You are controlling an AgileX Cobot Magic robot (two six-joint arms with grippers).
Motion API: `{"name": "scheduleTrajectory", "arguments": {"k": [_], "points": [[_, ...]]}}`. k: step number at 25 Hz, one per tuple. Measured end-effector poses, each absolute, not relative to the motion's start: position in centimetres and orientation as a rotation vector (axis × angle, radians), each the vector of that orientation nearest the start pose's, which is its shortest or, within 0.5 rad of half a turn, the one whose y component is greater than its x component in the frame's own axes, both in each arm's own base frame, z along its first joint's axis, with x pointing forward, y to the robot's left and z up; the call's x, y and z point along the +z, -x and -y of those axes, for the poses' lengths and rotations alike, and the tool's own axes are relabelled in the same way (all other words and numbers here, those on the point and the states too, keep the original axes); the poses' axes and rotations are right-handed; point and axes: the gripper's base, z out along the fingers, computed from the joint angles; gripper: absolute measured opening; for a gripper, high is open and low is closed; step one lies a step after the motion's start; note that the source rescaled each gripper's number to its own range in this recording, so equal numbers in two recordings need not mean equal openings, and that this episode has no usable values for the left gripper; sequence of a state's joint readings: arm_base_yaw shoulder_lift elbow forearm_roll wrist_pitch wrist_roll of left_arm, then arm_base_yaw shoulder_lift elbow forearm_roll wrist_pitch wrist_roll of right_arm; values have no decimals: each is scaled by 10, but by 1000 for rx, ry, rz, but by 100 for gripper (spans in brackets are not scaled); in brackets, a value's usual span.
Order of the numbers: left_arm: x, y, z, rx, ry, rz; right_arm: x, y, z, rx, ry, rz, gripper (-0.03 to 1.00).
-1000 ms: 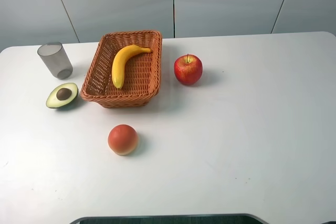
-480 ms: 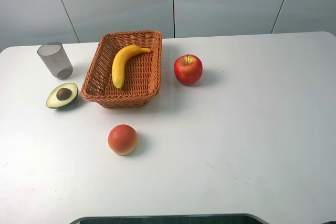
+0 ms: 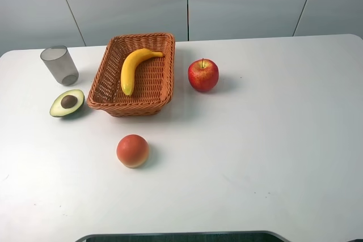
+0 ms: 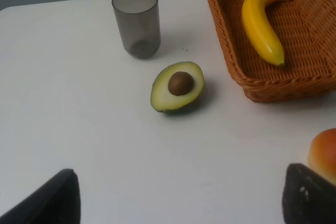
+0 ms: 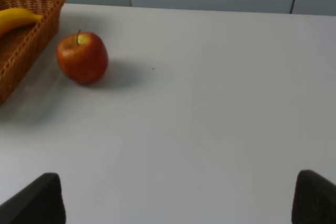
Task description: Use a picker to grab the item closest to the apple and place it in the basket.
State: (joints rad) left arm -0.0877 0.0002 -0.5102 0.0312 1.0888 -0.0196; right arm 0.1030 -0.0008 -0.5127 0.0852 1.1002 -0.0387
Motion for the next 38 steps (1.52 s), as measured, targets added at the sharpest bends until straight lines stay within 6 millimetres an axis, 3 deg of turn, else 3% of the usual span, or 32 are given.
{"name": "scheduleTrajectory", "arguments": {"k": [7,21,38], "points": [[278,7,-3,-29,-68,-2061,278,8,-8,28,25,-2067,91],[278,7,-3,-29,-68,-2061,278,8,-6,17,-38,-2068,91],[278,7,-3,-29,-68,-2061,278,8,-5,45,-11,-2067,91]]}}
